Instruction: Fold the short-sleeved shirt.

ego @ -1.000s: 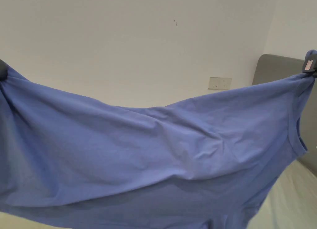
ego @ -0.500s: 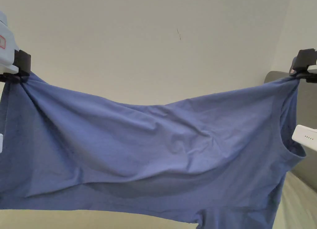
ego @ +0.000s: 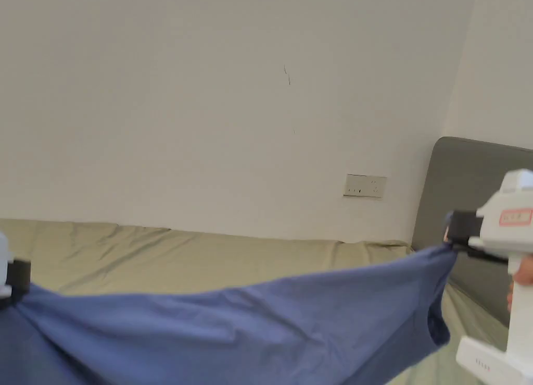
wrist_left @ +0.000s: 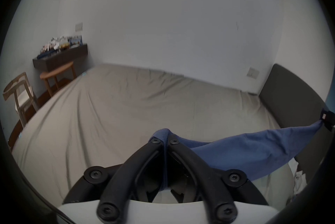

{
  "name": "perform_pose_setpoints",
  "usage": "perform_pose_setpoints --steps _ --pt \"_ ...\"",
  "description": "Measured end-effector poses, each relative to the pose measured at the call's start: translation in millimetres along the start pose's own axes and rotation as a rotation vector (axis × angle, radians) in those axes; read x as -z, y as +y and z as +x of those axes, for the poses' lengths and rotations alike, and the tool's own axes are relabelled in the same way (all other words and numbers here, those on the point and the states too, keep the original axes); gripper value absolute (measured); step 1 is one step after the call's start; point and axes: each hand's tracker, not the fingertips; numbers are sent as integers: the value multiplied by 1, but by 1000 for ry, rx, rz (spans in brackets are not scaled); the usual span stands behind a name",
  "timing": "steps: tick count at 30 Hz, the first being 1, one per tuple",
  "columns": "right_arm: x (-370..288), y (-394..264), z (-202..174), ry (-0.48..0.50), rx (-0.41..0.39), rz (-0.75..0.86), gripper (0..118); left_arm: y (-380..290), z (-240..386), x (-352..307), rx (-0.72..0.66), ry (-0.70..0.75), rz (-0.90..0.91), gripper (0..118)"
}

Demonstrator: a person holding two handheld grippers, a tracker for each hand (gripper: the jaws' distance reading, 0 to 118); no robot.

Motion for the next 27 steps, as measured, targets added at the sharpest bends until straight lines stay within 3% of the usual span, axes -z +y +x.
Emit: perform_pose_setpoints --steps 2,7,10,18,27 --pt "4 -26 15 31 37 -56 13 -28 -4 5 -5 -34 -48 2" --pt "-7 -94 47 4 -7 -155 13 -94 -14 -10 70 -104 -129 2" --pt "-25 -130 67 21 22 -222 13 -126 -26 -26 79 -117 -182 2" --pt "-120 -212 120 -6 72 -316 13 -199 -56 -71 33 -109 -282 2" --pt "-226 -262 141 -9 124 -380 13 -243 -76 -152 -25 -155 -295 2"
